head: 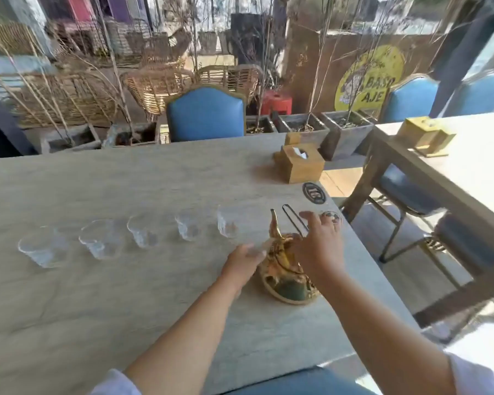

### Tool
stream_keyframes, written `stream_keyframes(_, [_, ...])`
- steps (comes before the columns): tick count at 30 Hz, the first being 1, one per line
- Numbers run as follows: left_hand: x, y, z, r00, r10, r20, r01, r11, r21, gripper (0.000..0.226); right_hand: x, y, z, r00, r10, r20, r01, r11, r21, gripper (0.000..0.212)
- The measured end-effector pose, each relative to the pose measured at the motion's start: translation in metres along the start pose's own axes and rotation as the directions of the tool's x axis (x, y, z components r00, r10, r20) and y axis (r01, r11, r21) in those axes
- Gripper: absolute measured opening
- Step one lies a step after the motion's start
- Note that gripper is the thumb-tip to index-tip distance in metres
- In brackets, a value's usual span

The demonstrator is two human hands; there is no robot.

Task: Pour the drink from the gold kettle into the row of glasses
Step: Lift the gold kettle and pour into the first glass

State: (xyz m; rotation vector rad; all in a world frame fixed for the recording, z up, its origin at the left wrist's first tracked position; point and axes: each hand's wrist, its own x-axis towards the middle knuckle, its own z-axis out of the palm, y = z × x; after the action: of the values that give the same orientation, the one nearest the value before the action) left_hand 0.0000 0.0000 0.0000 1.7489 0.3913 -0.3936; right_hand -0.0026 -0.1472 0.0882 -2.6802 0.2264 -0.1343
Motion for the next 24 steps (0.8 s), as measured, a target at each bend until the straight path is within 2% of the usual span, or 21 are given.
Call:
stream_keyframes(4, [0.001,-0.005,0.020,0.997,-0.077,0.000,0.076,0.994,-0.073,0.048,-0.001,0.012,0.005,0.993,0.088,0.075,-0.102,0.972,0.213,0.031])
stream_keyframes(7, [-0.003,0.000,0.029,0.993,-0.110,0.041,0.116,0.979,-0.167,0.028,-0.004,0.021,0.012,0.988,0.126,0.085,-0.148,0.931,0.335,0.023])
stream_keyframes(12, [-0.012,0.005,0.029,0.993,-0.109,0.043,0.116,0.970,-0.214,0.028,-0.006,0.022,0.015,0.980,0.162,0.114,-0.198,0.835,0.514,0.022])
stream_keyframes(14, [-0.013,0.004,0.029,0.993,-0.111,0.050,0.119,0.970,-0.213,0.031,-0.005,0.022,0.014,0.981,0.157,0.114,-0.193,0.812,0.550,0.021])
stream_keyframes(21, [-0.015,0.003,0.018,0.996,-0.061,0.066,0.075,0.966,-0.247,0.079,0.003,0.004,-0.001,0.993,0.081,0.089,-0.118,0.816,0.565,0.022])
stream_keyframes(24, [-0.017,0.008,0.006,0.999,-0.006,0.049,0.018,0.967,-0.254,0.082,0.012,-0.012,-0.013,0.996,0.021,0.086,-0.066,0.831,0.552,0.024])
